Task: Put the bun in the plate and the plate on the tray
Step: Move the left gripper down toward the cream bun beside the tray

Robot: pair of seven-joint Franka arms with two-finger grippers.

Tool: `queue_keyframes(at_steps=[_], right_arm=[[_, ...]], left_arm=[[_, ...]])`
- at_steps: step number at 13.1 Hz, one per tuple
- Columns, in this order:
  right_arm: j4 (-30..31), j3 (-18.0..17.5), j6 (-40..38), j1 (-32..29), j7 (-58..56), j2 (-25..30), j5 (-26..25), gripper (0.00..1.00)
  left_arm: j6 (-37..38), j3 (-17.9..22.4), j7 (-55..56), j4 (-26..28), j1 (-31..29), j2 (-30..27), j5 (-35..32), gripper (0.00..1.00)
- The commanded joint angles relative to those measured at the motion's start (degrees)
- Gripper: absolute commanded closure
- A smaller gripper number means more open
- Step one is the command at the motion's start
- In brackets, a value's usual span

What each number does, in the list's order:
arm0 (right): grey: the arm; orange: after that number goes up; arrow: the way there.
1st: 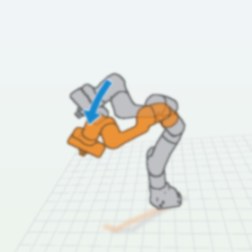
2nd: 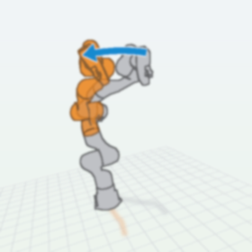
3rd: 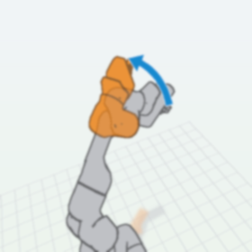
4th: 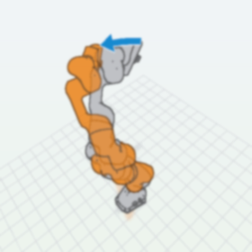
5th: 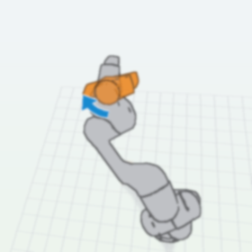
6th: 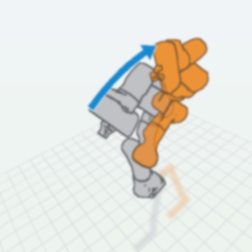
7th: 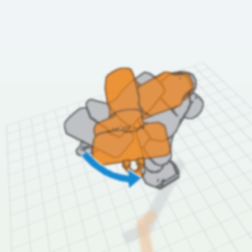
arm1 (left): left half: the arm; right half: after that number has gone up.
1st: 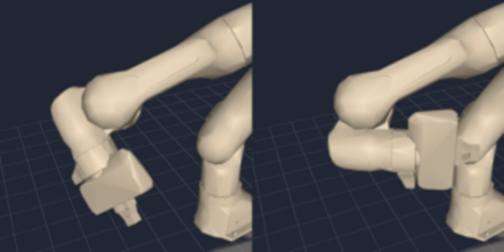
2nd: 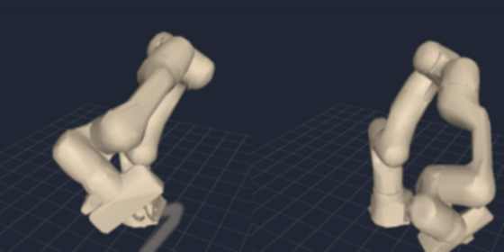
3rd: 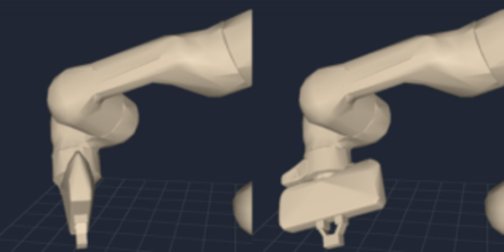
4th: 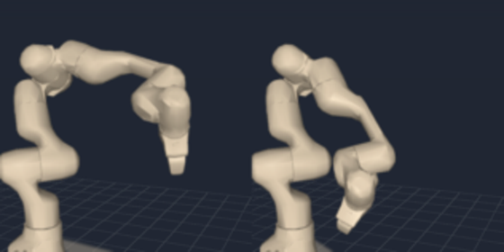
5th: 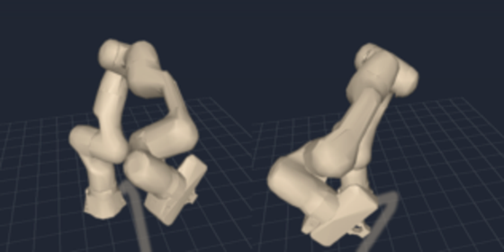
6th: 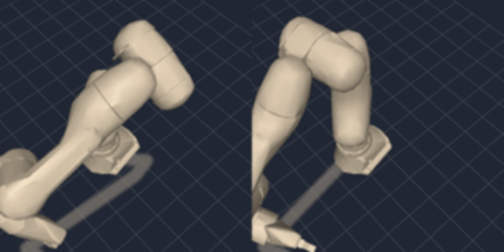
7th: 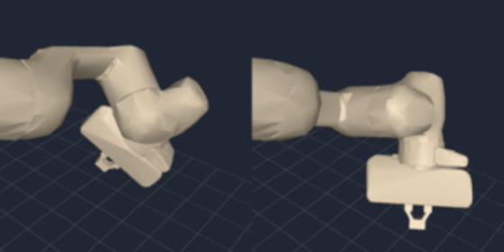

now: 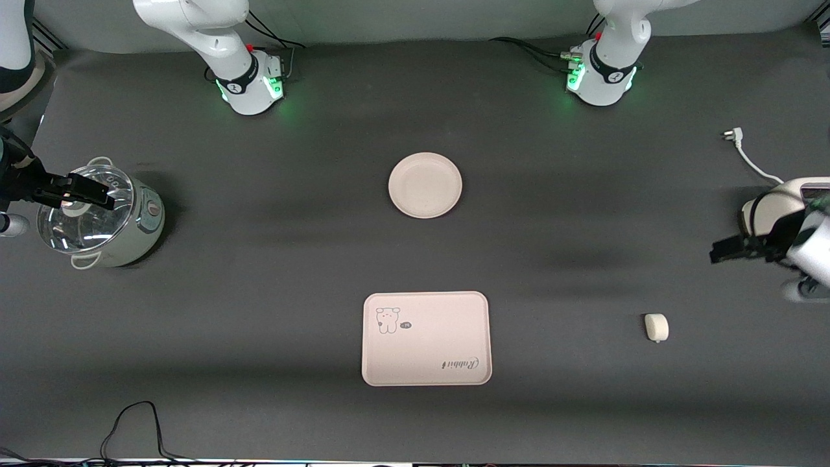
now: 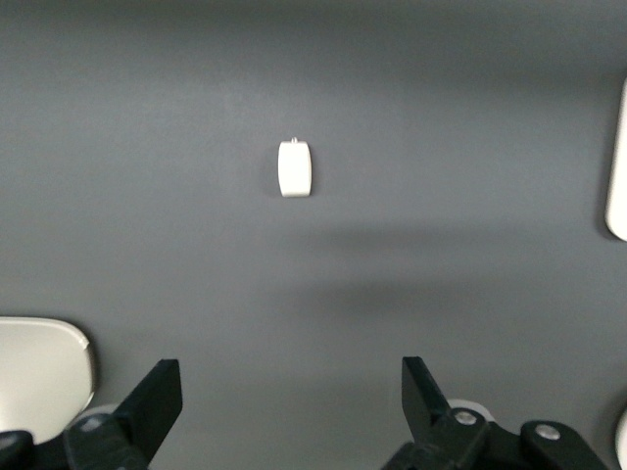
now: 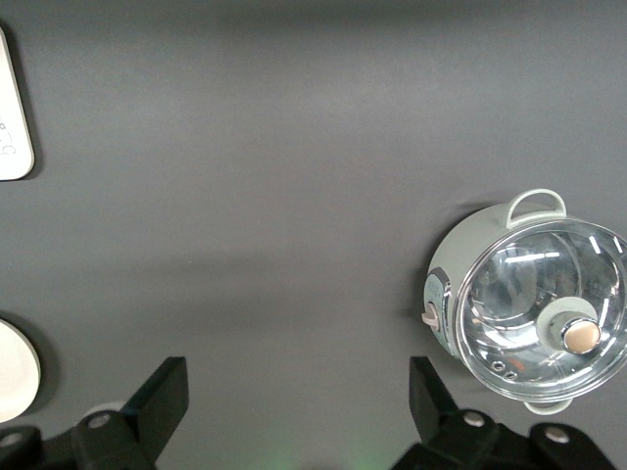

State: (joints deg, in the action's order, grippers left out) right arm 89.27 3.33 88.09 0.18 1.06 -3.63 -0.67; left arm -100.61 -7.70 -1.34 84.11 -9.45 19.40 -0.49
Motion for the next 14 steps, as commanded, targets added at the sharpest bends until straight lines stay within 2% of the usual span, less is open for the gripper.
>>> queue_keyframes(at_steps=[1,6,10,14], right_arm=[[0.3,0.1,0.4,0.2,0.0,0.3,-0.4,0.00],[0.2,0.1,0.2,0.2,0.1,0.4,-0.4,0.00],[0.2,0.1,0.1,0.2,0.1,0.5,-0.4,0.00],[0.2,0.0,0.1,0.3,0.1,0.5,-0.4,0.00]], left_arm=[[-5.6,0.1,-1.0,-2.8,0.0,7.4,-1.0,0.00],[-19.3,0.2,-1.0,-2.0,-1.0,18.6,-4.7,0.00],[-30.5,0.2,0.3,1.3,-1.2,22.8,-4.5,0.00],[-35.4,0.2,1.1,1.3,-0.7,26.9,-4.3,0.00]])
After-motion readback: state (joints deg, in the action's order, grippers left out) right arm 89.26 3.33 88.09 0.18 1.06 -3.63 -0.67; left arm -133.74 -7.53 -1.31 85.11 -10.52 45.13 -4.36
